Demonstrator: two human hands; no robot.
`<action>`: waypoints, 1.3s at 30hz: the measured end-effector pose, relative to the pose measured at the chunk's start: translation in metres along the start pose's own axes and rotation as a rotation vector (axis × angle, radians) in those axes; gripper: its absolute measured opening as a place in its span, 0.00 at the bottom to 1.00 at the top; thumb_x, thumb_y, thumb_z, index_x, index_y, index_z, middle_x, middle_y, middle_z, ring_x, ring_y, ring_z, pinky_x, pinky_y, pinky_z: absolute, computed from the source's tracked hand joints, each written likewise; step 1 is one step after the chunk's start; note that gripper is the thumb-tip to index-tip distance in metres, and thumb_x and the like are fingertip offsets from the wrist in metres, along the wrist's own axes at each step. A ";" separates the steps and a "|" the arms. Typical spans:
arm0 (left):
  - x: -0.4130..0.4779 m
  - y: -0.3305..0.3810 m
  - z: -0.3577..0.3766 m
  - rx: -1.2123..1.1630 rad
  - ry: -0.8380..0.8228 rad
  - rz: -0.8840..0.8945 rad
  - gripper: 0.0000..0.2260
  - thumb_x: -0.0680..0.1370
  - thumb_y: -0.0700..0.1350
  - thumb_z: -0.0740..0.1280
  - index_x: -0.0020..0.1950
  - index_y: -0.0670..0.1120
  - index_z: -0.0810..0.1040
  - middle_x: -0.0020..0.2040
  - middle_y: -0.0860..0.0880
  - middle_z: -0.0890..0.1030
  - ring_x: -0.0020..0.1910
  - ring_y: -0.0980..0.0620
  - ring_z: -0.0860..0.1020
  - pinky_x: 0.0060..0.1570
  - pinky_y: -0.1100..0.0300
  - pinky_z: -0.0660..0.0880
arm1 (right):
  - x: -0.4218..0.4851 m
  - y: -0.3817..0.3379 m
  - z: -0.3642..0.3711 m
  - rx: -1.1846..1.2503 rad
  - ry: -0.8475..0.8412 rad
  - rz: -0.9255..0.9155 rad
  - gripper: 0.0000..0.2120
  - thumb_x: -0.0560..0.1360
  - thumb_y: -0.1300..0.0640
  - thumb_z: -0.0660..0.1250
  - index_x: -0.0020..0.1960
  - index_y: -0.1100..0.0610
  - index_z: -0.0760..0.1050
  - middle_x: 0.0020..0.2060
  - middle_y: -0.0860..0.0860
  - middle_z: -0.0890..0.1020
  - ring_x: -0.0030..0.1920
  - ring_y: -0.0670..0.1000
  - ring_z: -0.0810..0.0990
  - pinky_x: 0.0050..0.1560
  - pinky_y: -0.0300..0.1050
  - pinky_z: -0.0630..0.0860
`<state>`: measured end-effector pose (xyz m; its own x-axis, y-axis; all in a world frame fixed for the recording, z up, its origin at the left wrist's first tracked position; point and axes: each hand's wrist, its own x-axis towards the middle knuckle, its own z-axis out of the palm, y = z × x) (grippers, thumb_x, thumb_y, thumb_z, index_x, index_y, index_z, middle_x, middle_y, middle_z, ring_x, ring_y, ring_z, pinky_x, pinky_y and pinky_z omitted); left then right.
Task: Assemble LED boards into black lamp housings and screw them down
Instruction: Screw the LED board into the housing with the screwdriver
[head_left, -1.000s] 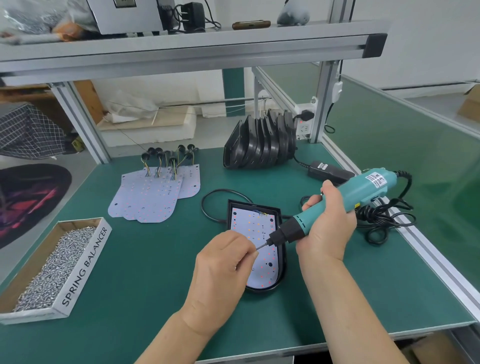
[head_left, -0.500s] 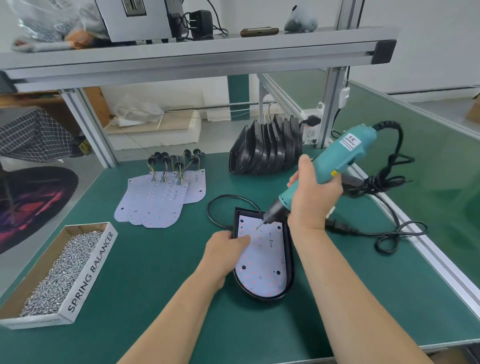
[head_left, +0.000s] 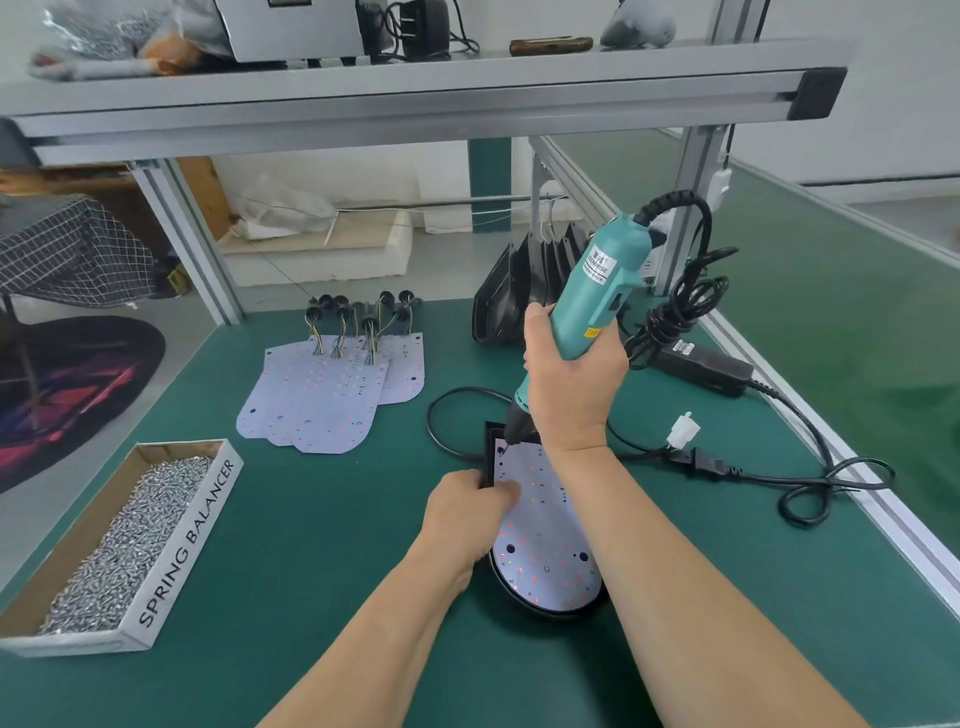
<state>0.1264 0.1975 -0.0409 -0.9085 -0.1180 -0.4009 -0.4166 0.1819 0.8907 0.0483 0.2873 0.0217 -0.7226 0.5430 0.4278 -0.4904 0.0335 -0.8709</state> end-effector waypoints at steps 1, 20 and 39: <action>0.000 -0.001 0.000 0.003 -0.003 -0.001 0.13 0.65 0.50 0.65 0.44 0.43 0.77 0.41 0.45 0.76 0.40 0.49 0.71 0.44 0.54 0.67 | -0.001 0.000 0.000 -0.006 -0.003 -0.008 0.15 0.71 0.50 0.72 0.40 0.61 0.72 0.30 0.59 0.78 0.30 0.64 0.78 0.33 0.57 0.77; 0.005 -0.006 -0.001 0.001 -0.016 0.031 0.11 0.65 0.50 0.65 0.43 0.45 0.75 0.40 0.46 0.75 0.39 0.49 0.69 0.43 0.54 0.65 | -0.011 0.002 0.004 -0.064 -0.101 -0.170 0.13 0.71 0.54 0.72 0.40 0.63 0.73 0.28 0.47 0.77 0.29 0.47 0.74 0.32 0.40 0.73; -0.001 0.000 -0.003 -0.008 -0.002 -0.004 0.15 0.65 0.50 0.66 0.46 0.42 0.79 0.42 0.44 0.78 0.41 0.49 0.73 0.45 0.54 0.69 | -0.008 -0.016 -0.012 -0.002 -0.148 -0.038 0.17 0.71 0.45 0.72 0.45 0.58 0.74 0.33 0.52 0.80 0.35 0.55 0.80 0.43 0.51 0.80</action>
<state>0.1275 0.1948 -0.0392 -0.9068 -0.1170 -0.4049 -0.4202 0.1739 0.8906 0.0678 0.2926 0.0293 -0.7676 0.4117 0.4912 -0.5178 0.0534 -0.8539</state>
